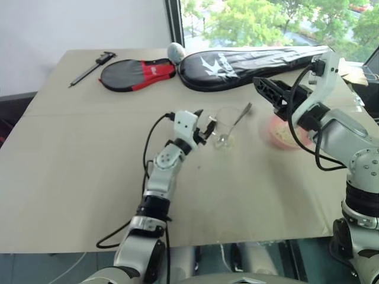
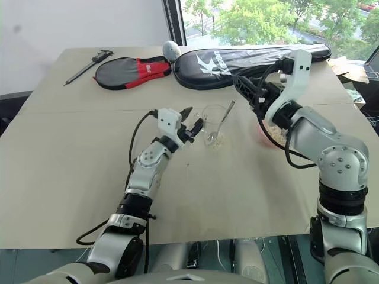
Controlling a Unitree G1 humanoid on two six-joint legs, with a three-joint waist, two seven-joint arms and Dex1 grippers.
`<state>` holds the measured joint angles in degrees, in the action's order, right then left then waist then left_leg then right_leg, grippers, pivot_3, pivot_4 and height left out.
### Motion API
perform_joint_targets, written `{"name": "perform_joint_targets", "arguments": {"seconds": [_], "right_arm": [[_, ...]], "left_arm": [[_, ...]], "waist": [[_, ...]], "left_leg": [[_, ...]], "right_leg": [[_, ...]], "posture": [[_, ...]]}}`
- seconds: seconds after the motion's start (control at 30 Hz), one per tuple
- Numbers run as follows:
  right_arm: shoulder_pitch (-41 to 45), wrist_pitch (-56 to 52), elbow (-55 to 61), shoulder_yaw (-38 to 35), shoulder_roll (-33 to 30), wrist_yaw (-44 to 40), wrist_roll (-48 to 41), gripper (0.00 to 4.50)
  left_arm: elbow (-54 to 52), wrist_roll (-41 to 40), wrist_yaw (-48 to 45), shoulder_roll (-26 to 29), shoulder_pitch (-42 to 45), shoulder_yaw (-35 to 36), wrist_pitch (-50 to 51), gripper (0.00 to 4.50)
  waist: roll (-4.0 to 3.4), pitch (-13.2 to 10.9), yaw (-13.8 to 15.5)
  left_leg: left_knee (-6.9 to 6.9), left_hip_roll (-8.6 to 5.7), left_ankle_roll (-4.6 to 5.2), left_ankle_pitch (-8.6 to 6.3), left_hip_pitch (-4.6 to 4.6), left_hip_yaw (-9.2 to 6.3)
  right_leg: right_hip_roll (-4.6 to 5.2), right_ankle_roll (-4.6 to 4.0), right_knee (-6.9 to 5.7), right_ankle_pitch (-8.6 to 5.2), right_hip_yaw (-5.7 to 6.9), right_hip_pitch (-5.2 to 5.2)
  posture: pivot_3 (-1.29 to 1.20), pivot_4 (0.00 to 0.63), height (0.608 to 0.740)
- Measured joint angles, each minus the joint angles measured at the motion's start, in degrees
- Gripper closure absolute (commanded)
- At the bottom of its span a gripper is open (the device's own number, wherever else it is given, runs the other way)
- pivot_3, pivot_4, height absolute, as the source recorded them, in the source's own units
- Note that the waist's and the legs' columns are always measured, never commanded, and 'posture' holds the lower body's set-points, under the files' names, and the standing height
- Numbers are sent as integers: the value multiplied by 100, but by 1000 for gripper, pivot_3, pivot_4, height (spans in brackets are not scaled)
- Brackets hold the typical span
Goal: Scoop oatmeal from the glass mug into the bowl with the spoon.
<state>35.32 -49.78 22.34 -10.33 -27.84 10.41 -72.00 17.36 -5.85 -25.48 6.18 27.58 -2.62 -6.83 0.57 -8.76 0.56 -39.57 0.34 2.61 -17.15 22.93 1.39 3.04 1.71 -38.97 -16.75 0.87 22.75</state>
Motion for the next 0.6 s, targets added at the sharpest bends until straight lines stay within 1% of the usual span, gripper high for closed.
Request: {"name": "perform_joint_targets", "arguments": {"seconds": [0.13, 0.3, 0.33, 0.37, 0.4, 0.43, 0.47, 0.5, 0.53, 0.57, 0.6], "right_arm": [[-291, 14, 55, -170, -108, -118, 11, 1683], [-1397, 335, 515, -427, -182, -575, 382, 1683], [-2057, 527, 844, -519, -481, -960, 703, 1683], [-2647, 665, 1053, -645, -686, -1326, 976, 1683], [-3168, 794, 1194, -769, -797, -1629, 1178, 1683], [-3511, 871, 1284, -853, -830, -1832, 1301, 1683], [-4212, 1095, 1481, -1031, -854, -2257, 1511, 1148], [-4607, 1214, 1595, -1093, -853, -2511, 1627, 786], [-5062, 1406, 1752, -1136, -851, -2808, 1822, 351], [-5410, 1549, 1858, -1138, -844, -3033, 2010, 38], [-5661, 1683, 1913, -1134, -835, -3181, 2158, 38]], "left_arm": [[-640, -70, -211, 257, -439, -26, 305, 1667], [-1737, -250, -557, 722, -1202, -40, 778, 1667], [-2172, -356, -665, 884, -1488, -38, 977, 1409], [-2486, -449, -745, 1063, -1754, -4, 1115, 1258], [-2708, -505, -803, 1203, -1988, 52, 1210, 996], [-2841, -540, -827, 1286, -2144, 91, 1271, 687], [-3091, -577, -862, 1427, -2451, 150, 1401, 179], [-3230, -612, -878, 1511, -2671, 209, 1460, 0], [-3362, -627, -892, 1612, -2875, 233, 1538, 0], [-3477, -665, -912, 1665, -3050, 265, 1580, 0], [-3550, -674, -921, 1699, -3163, 268, 1611, 0]], "waist": [[0, 0, 5], [-1, 0, 22], [0, 1, 47], [0, 2, 38], [-2, 3, 37], [-2, 3, 29], [-4, 4, 26], [-5, 4, 8], [-9, 6, -11], [-9, 6, -22], [-9, 6, -23]], "left_leg": [[2, 0, 0, 0, 1, -1], [9, 1, 1, -1, 3, -2], [11, 0, 2, -2, 6, -9], [14, 0, 2, -2, 4, -10], [21, 0, 3, -3, 3, -9], [22, 0, 3, -3, 1, -10], [23, 1, 3, -3, -1, -10], [23, 3, 3, -3, -9, -8], [22, 4, 9, -6, -19, -7], [22, 5, 26, -16, -34, -8], [22, 5, 28, -17, -52, -11]], "right_leg": [[1, 0, 2, 0, 0, 0], [5, 0, 8, 0, -1, 0], [5, 0, 15, 0, 4, -2], [5, 0, 19, -1, 1, -5], [6, 0, 24, -1, -3, -7], [5, 0, 22, -1, -3, -9], [5, 0, 21, -1, -4, -9], [2, 0, 17, -1, -8, -10], [2, 0, 9, -1, -10, -14], [2, -1, 5, 0, -10, -27], [2, -2, 5, -1, -8, -43]], "posture": [[0, 150, 740], [0, 150, 740], [0, 150, 740], [0, 150, 740], [0, 150, 740], [0, 150, 740], [0, 150, 740], [0, 150, 740], [0, 150, 740], [0, 150, 740], [0, 150, 740]]}}
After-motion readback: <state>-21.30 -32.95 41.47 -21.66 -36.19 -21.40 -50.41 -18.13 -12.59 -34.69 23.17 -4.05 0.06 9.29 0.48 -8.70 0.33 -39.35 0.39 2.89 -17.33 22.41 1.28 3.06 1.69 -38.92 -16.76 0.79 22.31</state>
